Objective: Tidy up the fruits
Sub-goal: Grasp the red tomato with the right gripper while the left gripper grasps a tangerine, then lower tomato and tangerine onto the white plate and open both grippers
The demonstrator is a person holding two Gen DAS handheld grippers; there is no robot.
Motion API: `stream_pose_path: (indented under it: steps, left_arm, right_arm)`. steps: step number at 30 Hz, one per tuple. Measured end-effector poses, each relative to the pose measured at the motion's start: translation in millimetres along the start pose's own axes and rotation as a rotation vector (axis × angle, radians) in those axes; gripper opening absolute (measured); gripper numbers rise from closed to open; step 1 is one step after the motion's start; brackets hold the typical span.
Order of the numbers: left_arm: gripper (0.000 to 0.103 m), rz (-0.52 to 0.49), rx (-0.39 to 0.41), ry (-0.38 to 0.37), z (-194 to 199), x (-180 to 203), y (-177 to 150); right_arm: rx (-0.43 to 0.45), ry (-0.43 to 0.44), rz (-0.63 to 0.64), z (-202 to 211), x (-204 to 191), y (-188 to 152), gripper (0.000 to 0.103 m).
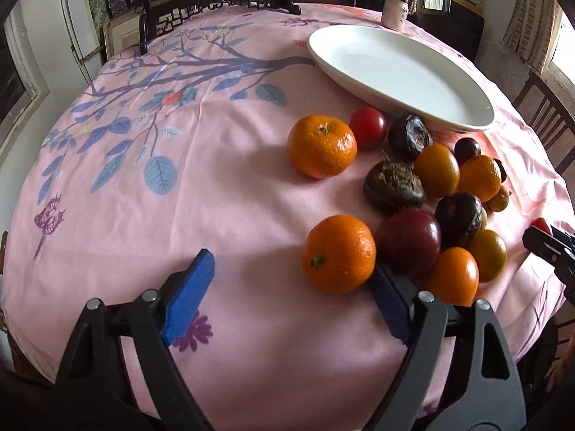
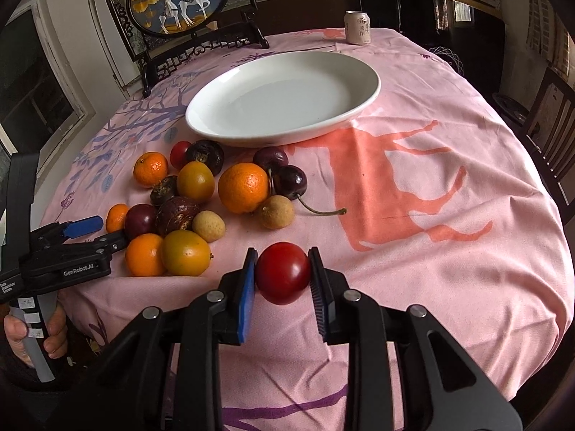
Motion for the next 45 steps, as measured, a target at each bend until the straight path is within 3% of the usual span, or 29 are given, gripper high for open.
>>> stream_pose_path:
  steps: [1,2,3,9,14,17,21,24,28,32,36,37,38,39,40,43,45]
  left_arm:
    - [0.069,-0.006,0.006,-0.016,0.6,2.8,2.1]
    - [0.048,-0.012,0.009,-0.034,2.6,5.7,3.1]
    - [0.033,-0.017,0.010,-0.060,5.6,9.0,3.2]
    - [0.034,0.000,0.041,-0.078,27.0,6.3,4.3]
    - [0.034,0.013,0.083,-0.096,50.2,-2.5,23.8]
    - [0.034,-0.010,0.098,-0.090,53.7,1.2,52.5]
    - [0.034,-0.056,0.132,-0.100,54.1,19.0,122.2]
    - [0.034,-0.069,0.096,-0.116,30.2,40.7,185.1]
    - [0.034,-0.049,-0.017,-0.103,-36.6,72.4,243.7]
    - [0.034,-0.020,-0.118,-0.108,-91.5,89.1,263.3]
    - [0.035,-0.019,-0.162,-0.119,-116.4,96.0,264.1]
    - [0.040,-0.018,-0.165,-0.120,-118.0,96.5,263.5]
    - [0.058,-0.017,-0.164,-0.126,-116.9,95.2,264.4]
    - [0.067,-0.009,-0.154,-0.132,-112.4,92.0,265.0]
    - [0.073,0.001,-0.130,-0.130,-103.6,86.0,265.5]
    - [0.073,0.016,-0.061,-0.133,-66.0,65.4,261.8]
    - [0.080,0.022,-0.009,-0.137,-36.0,48.7,247.1]
  right_arm:
    - [0.003,0.001,0.000,1.5,-0.5,-0.4,0.029]
    - [0.005,0.002,0.002,2.8,-1.0,-0.7,0.029]
    - [0.008,0.003,0.001,4.1,-1.3,-1.1,0.029]
    - [0.028,0.017,0.018,9.1,-4.4,5.5,0.029]
    - [0.050,0.039,0.010,10.4,-0.9,18.5,0.029]
    - [0.072,0.039,0.046,13.6,-0.2,44.1,0.029]
    - [0.136,0.034,0.111,16.5,3.2,112.7,0.029]
    - [0.134,0.026,0.135,-7.5,12.3,167.6,0.029]
    - [0.026,0.076,0.079,-74.4,37.0,219.6,0.028]
    - [-0.060,0.062,0.047,-122.3,57.3,235.6,0.028]
    - [-0.107,0.046,0.083,-145.1,57.5,240.0,0.030]
    - [-0.112,0.033,0.092,-148.5,56.6,241.7,0.033]
    - [-0.111,0.015,0.104,-149.2,55.7,243.0,0.046]
    - [-0.100,-0.004,0.115,-146.5,54.5,244.2,0.053]
    - [-0.082,-0.021,0.124,-139.9,52.7,244.8,0.053]
    - [-0.044,-0.038,0.150,-108.7,43.6,243.0,0.053]
    - [-0.022,-0.045,0.155,-81.0,35.4,232.7,0.056]
Point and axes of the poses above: each gripper's, at about its wrist camera, not at the fingertips, and z roughly against the way its jaws point, x to its right, y to its top, the point moved 3 cm from there along -z, roughly the way its jaws point, and after that the axes turned 9 degrees about y, right-handed, at the moved point
